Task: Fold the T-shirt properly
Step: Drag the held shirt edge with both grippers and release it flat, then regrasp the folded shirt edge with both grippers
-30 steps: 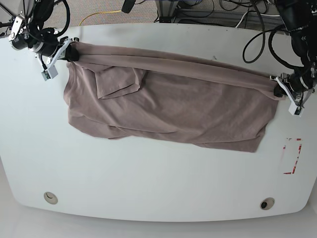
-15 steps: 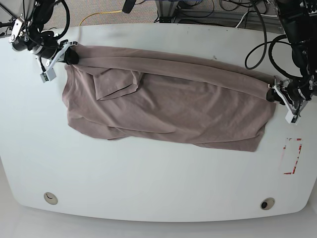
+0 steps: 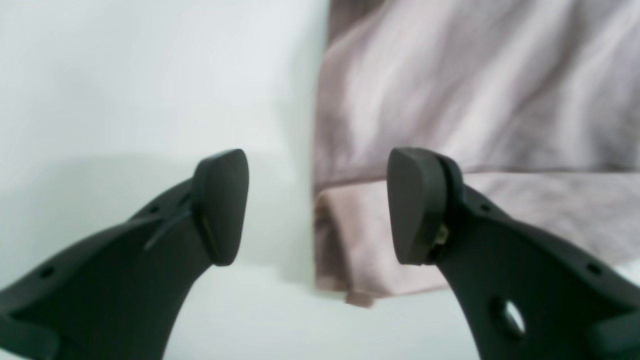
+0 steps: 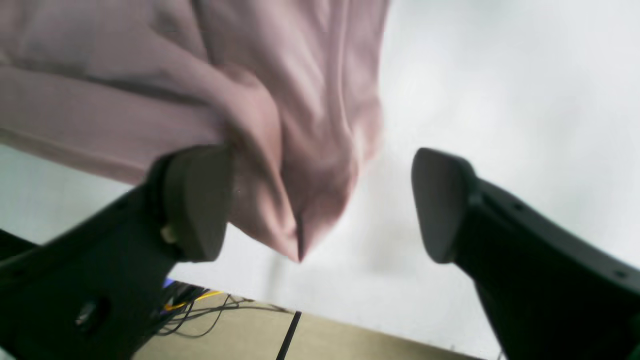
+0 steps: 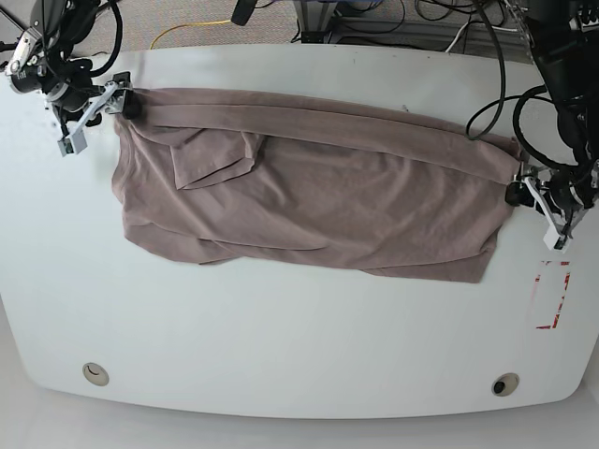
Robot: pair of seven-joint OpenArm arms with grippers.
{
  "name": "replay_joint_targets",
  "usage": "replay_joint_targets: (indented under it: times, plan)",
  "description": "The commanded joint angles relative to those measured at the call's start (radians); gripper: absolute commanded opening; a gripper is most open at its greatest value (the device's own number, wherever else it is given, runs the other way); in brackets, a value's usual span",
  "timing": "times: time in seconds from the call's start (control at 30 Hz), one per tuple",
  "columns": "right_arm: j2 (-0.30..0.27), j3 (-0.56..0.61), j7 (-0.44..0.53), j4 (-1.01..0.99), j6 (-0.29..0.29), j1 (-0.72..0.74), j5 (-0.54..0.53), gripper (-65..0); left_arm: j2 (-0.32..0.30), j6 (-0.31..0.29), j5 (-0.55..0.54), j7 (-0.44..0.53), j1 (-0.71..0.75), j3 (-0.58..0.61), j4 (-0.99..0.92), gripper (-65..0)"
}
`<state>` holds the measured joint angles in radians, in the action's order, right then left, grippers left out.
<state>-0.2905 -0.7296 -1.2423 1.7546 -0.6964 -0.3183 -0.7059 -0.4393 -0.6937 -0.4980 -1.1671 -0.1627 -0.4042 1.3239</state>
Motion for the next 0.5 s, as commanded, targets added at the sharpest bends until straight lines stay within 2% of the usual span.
replay_joint_targets:
  times: [0.0,0.1,0.3,0.47]
  plan:
    - [-0.003,-0.009,-0.003,0.038,-0.002,0.006,-0.008,-8.4,-0.02,-0.004,-0.029,-0.015,0.008,-0.005,0.065,-24.2]
    - [0.003,-0.009,-0.003,0.075,-0.002,0.005,-0.008,-8.1,-0.017,-0.004,-0.049,-0.021,0.071,-0.002,0.168,-24.3]
    - [0.053,-0.005,-0.011,0.136,-0.002,0.001,-0.01,-8.1,0.007,-0.004,-0.072,-0.021,0.209,0.0,0.343,-24.4]
    - [0.093,-0.005,-0.043,0.141,-0.002,0.005,-0.01,-8.2,0.01,-0.004,-0.063,0.002,0.294,0.0,0.415,-24.7]
